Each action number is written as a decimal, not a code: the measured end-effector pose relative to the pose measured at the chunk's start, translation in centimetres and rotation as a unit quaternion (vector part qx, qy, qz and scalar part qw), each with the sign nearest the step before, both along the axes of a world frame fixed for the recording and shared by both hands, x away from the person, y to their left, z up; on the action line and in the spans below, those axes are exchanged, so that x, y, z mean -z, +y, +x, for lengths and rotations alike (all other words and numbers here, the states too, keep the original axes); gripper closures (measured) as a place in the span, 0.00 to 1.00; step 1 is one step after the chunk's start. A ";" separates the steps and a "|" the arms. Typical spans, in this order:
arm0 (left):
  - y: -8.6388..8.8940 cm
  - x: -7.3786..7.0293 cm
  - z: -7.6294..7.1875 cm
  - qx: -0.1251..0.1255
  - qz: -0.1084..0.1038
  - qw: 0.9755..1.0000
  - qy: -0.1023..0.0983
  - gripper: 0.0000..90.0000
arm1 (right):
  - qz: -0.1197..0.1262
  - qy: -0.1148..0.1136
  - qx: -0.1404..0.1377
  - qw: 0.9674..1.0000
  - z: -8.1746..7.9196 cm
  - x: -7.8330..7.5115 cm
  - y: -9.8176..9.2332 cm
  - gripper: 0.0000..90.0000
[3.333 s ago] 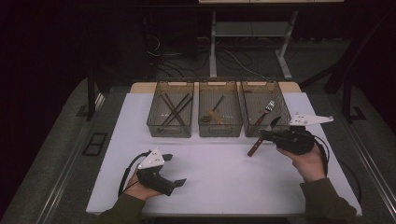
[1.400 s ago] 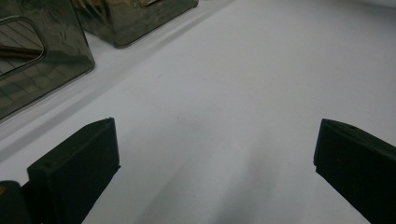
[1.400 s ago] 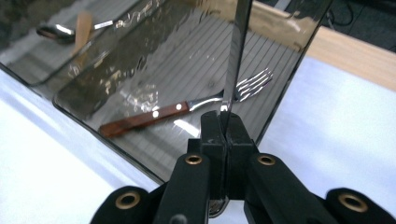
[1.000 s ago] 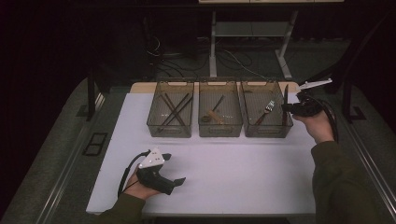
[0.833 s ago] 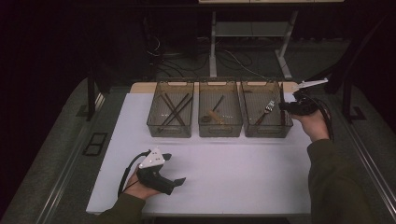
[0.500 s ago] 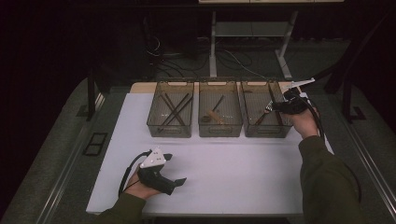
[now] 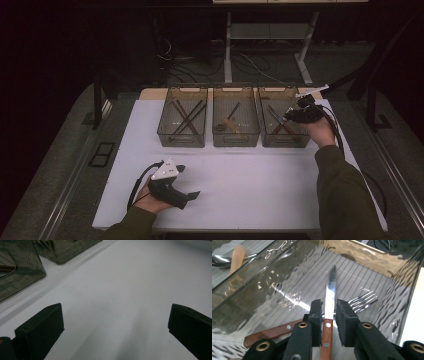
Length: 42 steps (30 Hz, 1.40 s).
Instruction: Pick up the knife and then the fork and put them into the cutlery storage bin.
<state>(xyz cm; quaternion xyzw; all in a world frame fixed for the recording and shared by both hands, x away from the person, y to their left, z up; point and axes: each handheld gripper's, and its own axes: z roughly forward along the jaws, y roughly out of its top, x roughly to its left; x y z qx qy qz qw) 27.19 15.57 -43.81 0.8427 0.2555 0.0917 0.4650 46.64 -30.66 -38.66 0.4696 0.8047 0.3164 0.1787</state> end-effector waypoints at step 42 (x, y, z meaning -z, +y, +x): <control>-0.4 0.3 0.2 0.012 0.003 1.000 0.009 0.00 | 0.110 -0.081 -0.033 0.990 -9.8 -0.6 -0.4 0.18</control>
